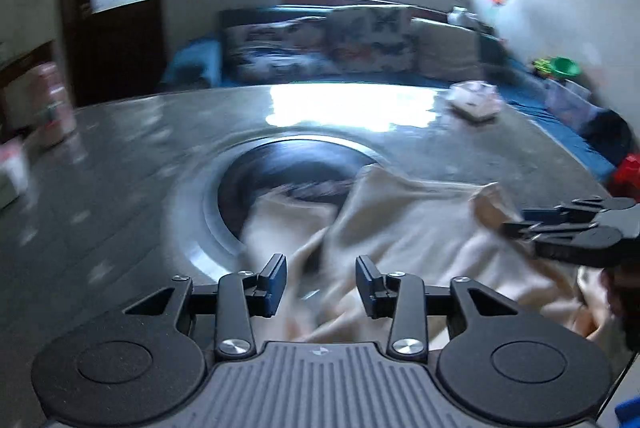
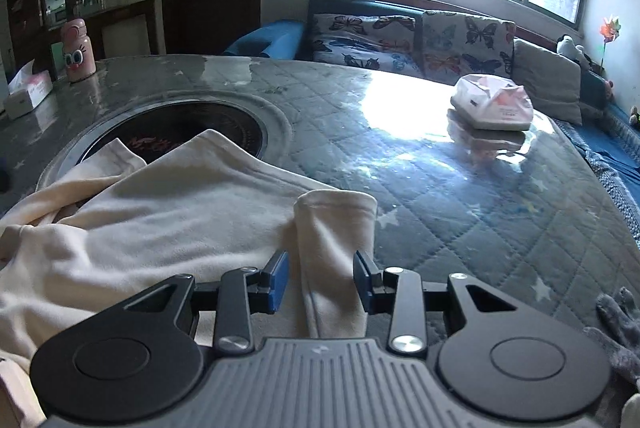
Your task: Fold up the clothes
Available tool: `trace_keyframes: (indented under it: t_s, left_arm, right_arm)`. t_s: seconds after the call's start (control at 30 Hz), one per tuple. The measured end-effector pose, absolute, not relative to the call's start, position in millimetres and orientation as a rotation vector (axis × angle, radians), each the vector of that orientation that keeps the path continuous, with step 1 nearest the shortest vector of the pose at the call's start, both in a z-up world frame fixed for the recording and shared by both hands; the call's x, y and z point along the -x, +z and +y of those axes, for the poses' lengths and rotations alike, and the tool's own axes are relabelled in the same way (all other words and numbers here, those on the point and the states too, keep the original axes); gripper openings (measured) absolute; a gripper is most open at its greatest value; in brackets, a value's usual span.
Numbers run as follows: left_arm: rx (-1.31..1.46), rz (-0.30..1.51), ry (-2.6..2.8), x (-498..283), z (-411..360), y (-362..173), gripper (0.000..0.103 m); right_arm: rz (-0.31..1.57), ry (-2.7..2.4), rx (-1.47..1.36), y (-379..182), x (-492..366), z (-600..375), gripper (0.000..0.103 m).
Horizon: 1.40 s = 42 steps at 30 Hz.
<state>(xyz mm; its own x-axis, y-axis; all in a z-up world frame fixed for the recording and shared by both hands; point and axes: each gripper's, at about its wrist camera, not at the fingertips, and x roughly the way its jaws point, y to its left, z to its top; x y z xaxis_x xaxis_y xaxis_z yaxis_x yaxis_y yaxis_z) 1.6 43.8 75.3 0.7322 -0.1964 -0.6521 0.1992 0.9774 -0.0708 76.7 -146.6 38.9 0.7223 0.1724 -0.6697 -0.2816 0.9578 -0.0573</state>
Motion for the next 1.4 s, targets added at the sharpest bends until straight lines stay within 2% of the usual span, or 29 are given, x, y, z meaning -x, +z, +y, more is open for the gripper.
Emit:
trace_keyframes:
  t_s: [0.17, 0.53, 0.57, 0.67, 0.77, 1.03, 1.23, 1.4]
  left_arm:
    - [-0.030, 0.734, -0.300, -45.7, 13.1, 58.5, 0.035]
    - [-0.042, 0.777, -0.244, -98.7, -0.4, 24.0, 0.035]
    - [-0.046, 0.780, -0.243, -100.7, -0.9, 21.3, 0.028]
    - [-0.045, 0.777, -0.250, -101.6, -2.1, 18.6, 0.012]
    - [-0.037, 0.759, -0.264, -98.8, -2.8, 21.2, 0.007]
    - [-0.107, 0.685, -0.465, -58.9, -29.8, 35.7, 0.009]
    - [-0.083, 0.667, -0.529, -50.5, -27.5, 39.5, 0.014]
    - [-0.057, 0.658, -0.540, -52.5, -23.7, 41.9, 0.015]
  right_arm:
    - [0.730, 0.252, 0.155, 35.8, -80.6, -146.0, 0.035]
    - [0.731, 0.268, 0.182, 30.7, -90.2, -141.6, 0.032]
    - [0.730, 0.266, 0.181, 30.7, -90.6, -142.7, 0.026]
    - [0.727, 0.258, 0.175, 31.6, -91.7, -146.8, 0.016]
    - [0.712, 0.242, 0.164, 34.4, -89.7, -152.3, 0.009]
    - [0.707, 0.132, 0.085, 35.3, -88.3, -178.9, 0.008]
    - [0.737, 0.099, 0.071, 29.2, -87.9, -190.6, 0.010]
    - [0.734, 0.102, 0.066, 28.6, -88.6, -189.9, 0.011]
